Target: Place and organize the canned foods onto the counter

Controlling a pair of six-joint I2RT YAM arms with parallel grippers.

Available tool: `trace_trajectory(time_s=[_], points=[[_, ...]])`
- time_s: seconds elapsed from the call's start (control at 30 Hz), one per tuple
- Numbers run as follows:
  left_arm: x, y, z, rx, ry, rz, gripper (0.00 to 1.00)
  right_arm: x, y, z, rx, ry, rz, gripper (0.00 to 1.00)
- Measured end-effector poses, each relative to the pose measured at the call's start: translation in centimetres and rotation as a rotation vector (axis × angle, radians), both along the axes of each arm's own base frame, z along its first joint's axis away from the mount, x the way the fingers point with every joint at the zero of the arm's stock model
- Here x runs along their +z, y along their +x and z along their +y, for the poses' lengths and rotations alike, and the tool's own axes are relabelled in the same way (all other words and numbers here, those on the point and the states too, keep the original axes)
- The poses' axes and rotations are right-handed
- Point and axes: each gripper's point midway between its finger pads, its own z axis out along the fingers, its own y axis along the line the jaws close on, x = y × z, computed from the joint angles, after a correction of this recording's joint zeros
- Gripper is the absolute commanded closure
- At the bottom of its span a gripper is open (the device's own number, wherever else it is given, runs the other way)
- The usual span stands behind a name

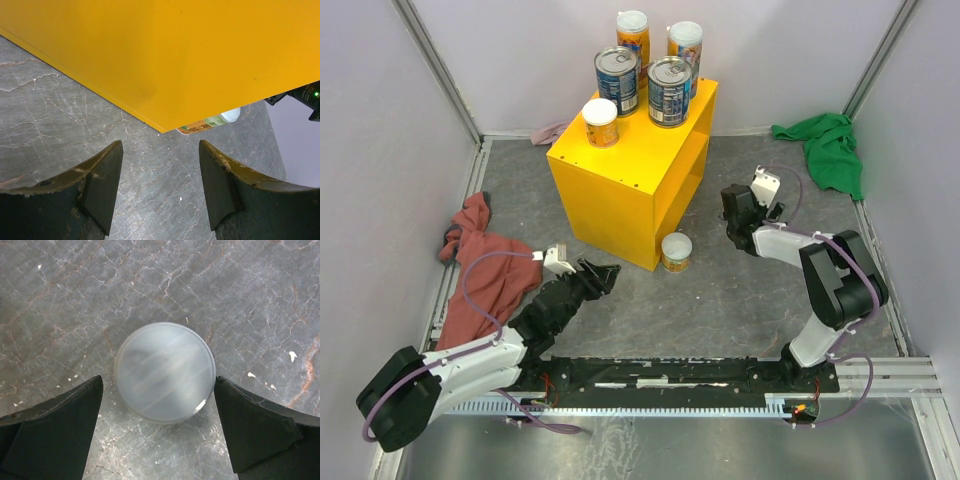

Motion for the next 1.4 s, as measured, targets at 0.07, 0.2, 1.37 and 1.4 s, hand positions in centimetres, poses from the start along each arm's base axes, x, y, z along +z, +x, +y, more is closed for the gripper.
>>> trace_trajectory(time_s=[0.07, 0.2, 1.37, 1.4], points=[[0.0, 0.0, 0.0, 0.000, 0.000, 0.000, 0.31, 0.2, 0.7, 0.1, 0.000, 0.007, -0.003, 0.01], [0.1, 0.0, 0.0, 0.000, -0.001, -0.001, 0.31, 0.1, 1.2, 0.0, 0.001, 0.013, 0.006, 0.01], [1.2, -1.4, 0.4, -0.027, -0.043, 0.005, 0.31, 4.0, -8.9, 5.4, 0.304, 0.022, 0.019, 0.83], [1.3, -1.4, 0.4, -0.027, -0.048, 0.005, 0.31, 4.1, -9.6, 5.7, 0.319, 0.018, 0.017, 0.84]])
